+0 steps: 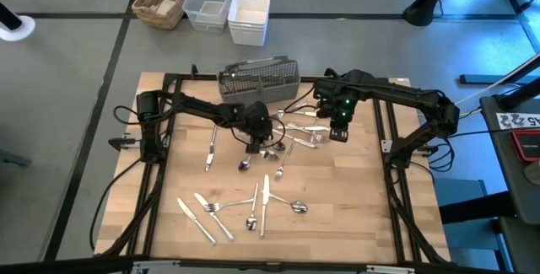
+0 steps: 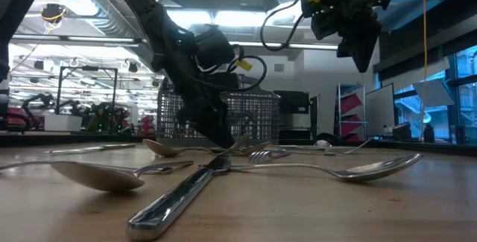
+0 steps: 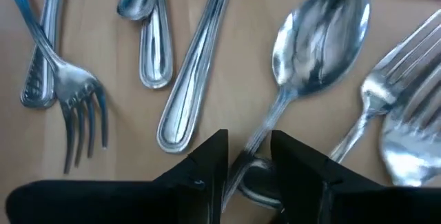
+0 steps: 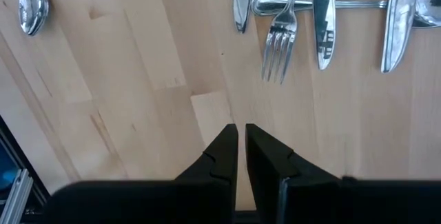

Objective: Sort silverware
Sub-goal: Put the silver spoon into the silverware rack

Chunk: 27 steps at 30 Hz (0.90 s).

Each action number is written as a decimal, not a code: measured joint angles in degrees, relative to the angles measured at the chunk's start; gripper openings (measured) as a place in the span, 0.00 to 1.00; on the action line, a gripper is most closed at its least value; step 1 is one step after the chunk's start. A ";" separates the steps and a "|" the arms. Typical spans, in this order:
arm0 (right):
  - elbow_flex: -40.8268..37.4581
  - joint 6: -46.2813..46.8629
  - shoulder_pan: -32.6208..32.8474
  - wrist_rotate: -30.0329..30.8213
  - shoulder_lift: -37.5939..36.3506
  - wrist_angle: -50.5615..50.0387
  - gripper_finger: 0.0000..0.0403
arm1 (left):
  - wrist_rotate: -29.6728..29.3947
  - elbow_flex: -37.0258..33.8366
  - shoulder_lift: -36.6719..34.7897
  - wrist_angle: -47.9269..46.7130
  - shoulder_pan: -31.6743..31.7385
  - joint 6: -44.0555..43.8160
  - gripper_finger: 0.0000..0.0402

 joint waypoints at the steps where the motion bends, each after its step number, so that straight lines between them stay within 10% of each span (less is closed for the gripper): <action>1: 0.00 0.00 0.00 0.00 0.00 0.00 0.08 | 0.01 0.00 0.21 0.17 0.05 0.02 0.26; 27: 0.00 -0.02 0.00 0.00 0.00 0.09 0.08 | 4.49 0.35 0.76 -1.90 0.43 -8.56 0.02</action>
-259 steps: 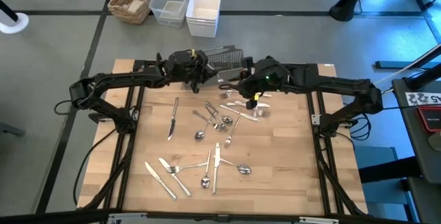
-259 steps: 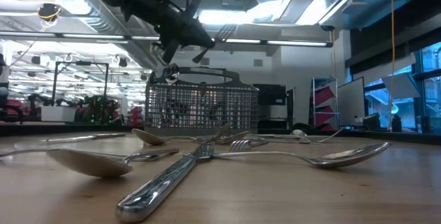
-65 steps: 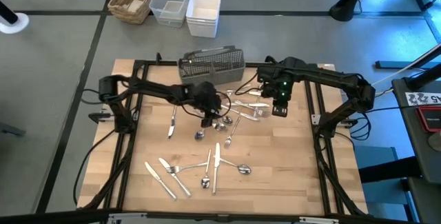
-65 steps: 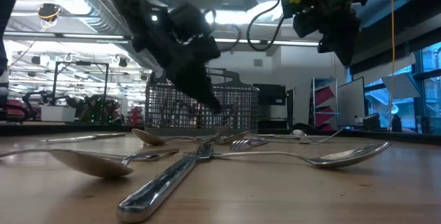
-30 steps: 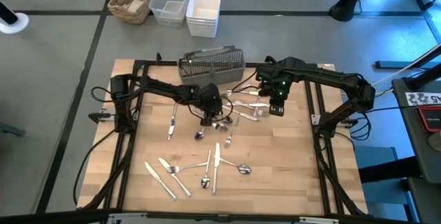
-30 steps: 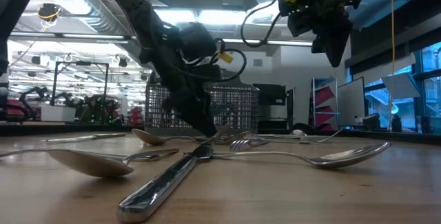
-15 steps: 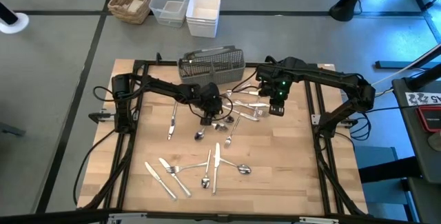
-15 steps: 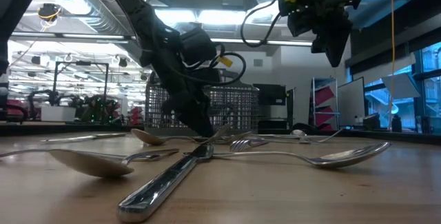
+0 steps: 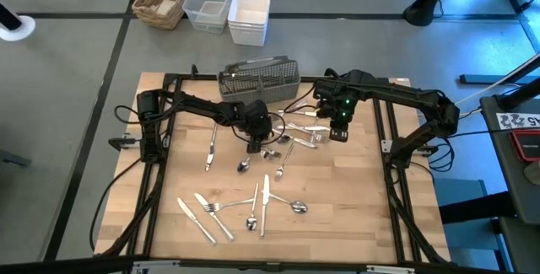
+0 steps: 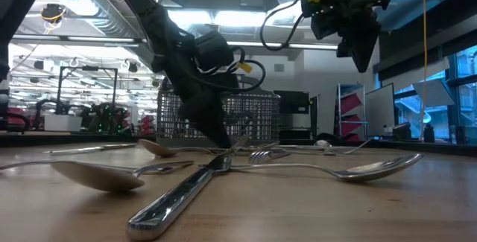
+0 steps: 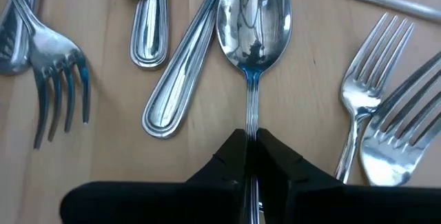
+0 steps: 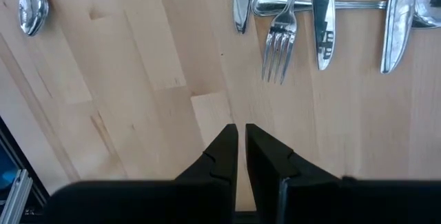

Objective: Sort silverware
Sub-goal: Put the silver spoon into the silverware rack

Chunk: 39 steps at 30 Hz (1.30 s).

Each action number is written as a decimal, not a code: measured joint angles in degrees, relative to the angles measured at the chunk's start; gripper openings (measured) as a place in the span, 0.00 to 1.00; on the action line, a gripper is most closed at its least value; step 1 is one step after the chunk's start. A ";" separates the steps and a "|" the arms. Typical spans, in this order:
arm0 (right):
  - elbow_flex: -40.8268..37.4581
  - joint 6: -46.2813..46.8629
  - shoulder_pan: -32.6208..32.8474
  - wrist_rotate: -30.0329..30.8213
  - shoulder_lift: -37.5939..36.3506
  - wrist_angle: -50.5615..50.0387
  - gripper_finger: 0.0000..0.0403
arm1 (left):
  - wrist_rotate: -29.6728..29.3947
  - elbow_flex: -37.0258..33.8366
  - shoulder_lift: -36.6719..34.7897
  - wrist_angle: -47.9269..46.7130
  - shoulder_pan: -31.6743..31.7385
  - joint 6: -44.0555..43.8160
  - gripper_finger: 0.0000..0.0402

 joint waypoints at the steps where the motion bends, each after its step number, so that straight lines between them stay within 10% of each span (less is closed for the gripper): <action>1: 0.00 0.00 0.00 0.00 0.00 -0.01 0.08 | 0.16 0.00 0.00 0.26 0.00 -1.01 0.02; 22: 0.33 -0.02 -0.13 2.28 -5.14 -0.19 0.08 | 8.77 -0.17 0.20 19.43 -0.07 -23.49 0.02; 39: 6.40 -0.40 -0.13 14.04 -17.01 1.61 0.08 | 4.51 -0.13 -7.75 43.03 8.10 -35.89 0.02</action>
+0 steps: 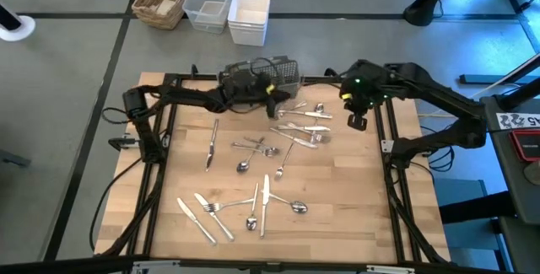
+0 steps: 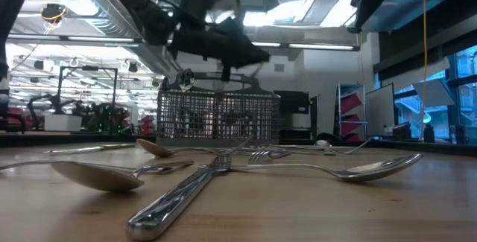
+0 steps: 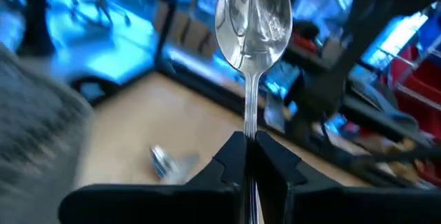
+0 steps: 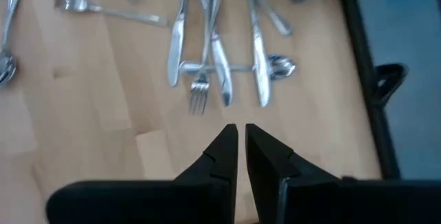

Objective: Sort silverware
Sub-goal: Put the silver spoon into the silverware rack

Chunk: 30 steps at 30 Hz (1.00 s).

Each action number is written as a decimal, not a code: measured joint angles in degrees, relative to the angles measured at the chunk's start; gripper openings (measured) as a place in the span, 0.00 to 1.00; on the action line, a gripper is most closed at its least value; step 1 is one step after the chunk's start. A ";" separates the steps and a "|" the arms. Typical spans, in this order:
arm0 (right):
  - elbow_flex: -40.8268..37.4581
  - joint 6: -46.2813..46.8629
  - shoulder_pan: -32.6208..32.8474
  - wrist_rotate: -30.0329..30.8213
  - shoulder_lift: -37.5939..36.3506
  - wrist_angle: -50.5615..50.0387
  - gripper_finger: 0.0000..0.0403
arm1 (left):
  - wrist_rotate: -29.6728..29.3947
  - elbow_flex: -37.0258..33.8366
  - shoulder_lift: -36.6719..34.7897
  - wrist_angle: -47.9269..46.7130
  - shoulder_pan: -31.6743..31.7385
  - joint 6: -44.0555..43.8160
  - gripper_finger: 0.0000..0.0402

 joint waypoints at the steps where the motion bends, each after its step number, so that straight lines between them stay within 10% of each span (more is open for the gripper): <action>1: 0.00 -0.01 0.00 0.13 -0.31 0.53 0.08 | -0.47 0.01 -1.37 0.13 0.72 1.20 0.02; 30: -0.02 -1.78 0.02 0.19 -0.73 2.59 0.08 | -24.14 -0.26 -11.20 -23.19 9.08 21.73 0.04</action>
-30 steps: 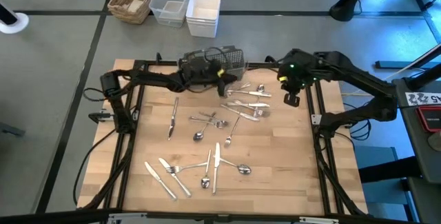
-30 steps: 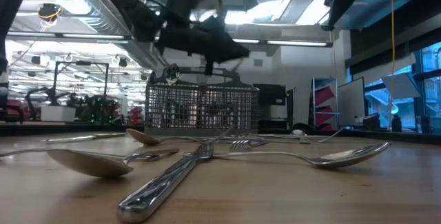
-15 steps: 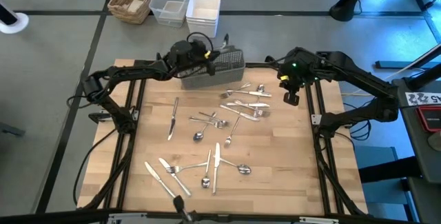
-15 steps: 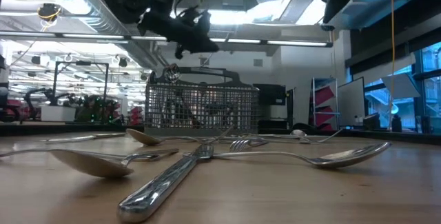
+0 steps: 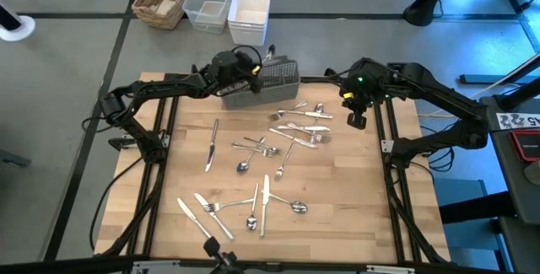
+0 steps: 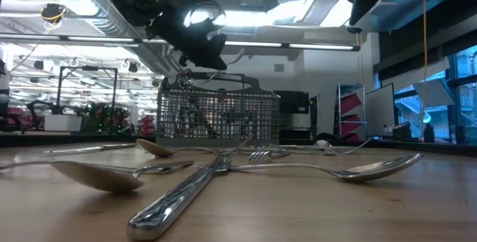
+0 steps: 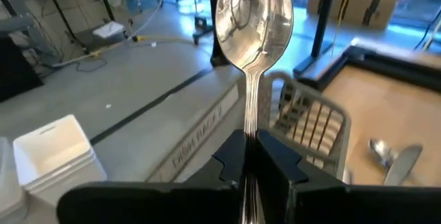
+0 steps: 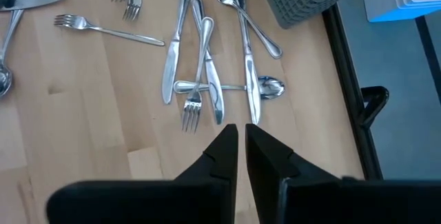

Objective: Sort silverware
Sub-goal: Put the silver spoon into the silverware rack

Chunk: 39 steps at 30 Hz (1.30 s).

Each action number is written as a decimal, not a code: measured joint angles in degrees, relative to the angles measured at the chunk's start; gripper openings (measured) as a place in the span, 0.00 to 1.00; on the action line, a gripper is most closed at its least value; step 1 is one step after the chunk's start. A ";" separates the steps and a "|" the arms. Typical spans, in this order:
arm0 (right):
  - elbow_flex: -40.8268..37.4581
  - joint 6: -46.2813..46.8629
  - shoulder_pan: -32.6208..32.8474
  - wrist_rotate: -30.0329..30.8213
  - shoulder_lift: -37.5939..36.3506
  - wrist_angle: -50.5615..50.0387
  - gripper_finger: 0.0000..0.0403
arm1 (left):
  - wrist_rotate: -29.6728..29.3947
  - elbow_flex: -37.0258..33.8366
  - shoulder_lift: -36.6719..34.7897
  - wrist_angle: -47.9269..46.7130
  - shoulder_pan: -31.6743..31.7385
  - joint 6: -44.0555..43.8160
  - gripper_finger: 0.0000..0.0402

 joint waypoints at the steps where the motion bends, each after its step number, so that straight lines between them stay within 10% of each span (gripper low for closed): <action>1: 0.00 0.00 -0.02 0.00 0.00 0.00 0.08 | -0.13 0.00 0.03 -1.16 0.00 0.11 0.04; 22: -0.05 0.53 0.00 -0.62 0.02 0.84 0.08 | -0.25 -0.04 2.32 -7.29 -0.82 3.12 0.05; 39: -11.66 14.26 -2.54 5.04 8.07 50.80 0.08 | -0.36 -0.04 2.32 -7.21 -2.48 1.98 0.04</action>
